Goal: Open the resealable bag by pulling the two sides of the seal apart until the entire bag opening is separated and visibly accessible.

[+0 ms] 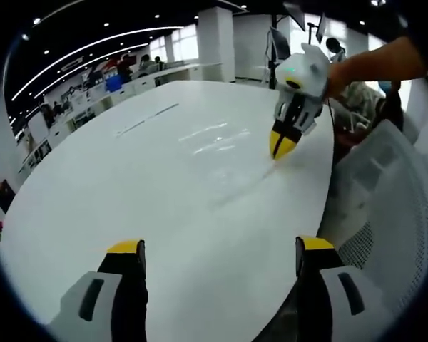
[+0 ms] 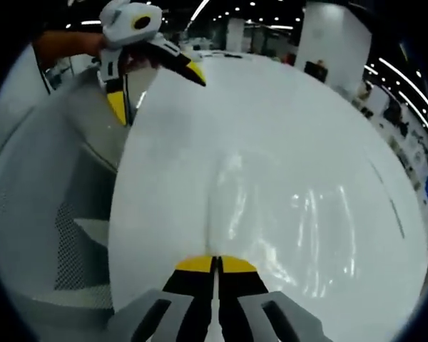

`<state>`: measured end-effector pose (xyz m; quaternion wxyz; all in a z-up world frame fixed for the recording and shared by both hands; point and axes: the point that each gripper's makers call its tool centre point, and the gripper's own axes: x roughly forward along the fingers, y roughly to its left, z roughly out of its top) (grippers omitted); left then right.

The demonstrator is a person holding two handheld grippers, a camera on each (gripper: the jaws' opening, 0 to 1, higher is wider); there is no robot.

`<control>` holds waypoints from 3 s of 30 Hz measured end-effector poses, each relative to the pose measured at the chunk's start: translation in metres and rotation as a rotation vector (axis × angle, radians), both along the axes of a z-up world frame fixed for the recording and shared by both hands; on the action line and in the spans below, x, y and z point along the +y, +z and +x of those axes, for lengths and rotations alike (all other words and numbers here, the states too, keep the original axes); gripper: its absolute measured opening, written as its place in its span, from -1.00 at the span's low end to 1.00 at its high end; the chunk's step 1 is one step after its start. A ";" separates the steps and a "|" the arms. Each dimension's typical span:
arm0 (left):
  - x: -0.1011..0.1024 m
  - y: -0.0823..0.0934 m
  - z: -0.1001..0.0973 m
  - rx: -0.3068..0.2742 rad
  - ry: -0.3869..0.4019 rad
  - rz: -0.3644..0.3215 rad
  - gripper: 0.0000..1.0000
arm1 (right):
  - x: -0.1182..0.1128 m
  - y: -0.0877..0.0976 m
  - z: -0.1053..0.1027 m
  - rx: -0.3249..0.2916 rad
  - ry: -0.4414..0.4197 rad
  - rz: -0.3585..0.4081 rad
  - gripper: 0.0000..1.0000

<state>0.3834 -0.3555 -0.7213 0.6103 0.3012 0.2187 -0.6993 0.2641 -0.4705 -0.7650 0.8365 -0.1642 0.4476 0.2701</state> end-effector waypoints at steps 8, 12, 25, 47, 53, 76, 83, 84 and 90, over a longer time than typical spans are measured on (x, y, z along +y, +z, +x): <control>-0.008 -0.003 -0.006 -0.055 -0.069 0.004 0.47 | 0.017 0.013 -0.011 0.004 0.101 0.015 -1.00; -0.012 -0.005 -0.012 -0.067 -0.104 0.003 0.39 | 0.022 0.021 -0.013 -0.011 0.133 0.025 -1.00; -0.023 -0.009 -0.032 -0.201 -0.299 -0.006 -0.14 | 0.034 0.045 -0.013 -0.060 0.226 0.033 -1.00; -0.034 -0.002 -0.052 -0.249 -0.450 -0.052 -1.00 | 0.027 0.060 -0.013 -0.086 0.157 0.108 -1.00; -0.034 -0.002 -0.055 -0.236 -0.454 -0.026 -1.00 | 0.025 0.061 -0.009 -0.091 0.108 0.127 -0.92; -0.039 0.008 -0.063 -0.201 -0.462 -0.009 -1.00 | 0.086 0.080 0.041 -0.266 0.107 0.218 -0.84; -0.040 0.010 -0.068 -0.190 -0.471 -0.015 -1.00 | 0.095 0.077 0.050 -0.283 0.115 0.211 -0.88; -0.040 0.011 -0.069 -0.188 -0.471 -0.016 -1.00 | 0.095 0.078 0.051 -0.286 0.115 0.213 -0.88; -0.042 0.014 -0.072 -0.174 -0.471 -0.026 -1.00 | 0.096 0.077 0.054 -0.287 0.111 0.216 -0.98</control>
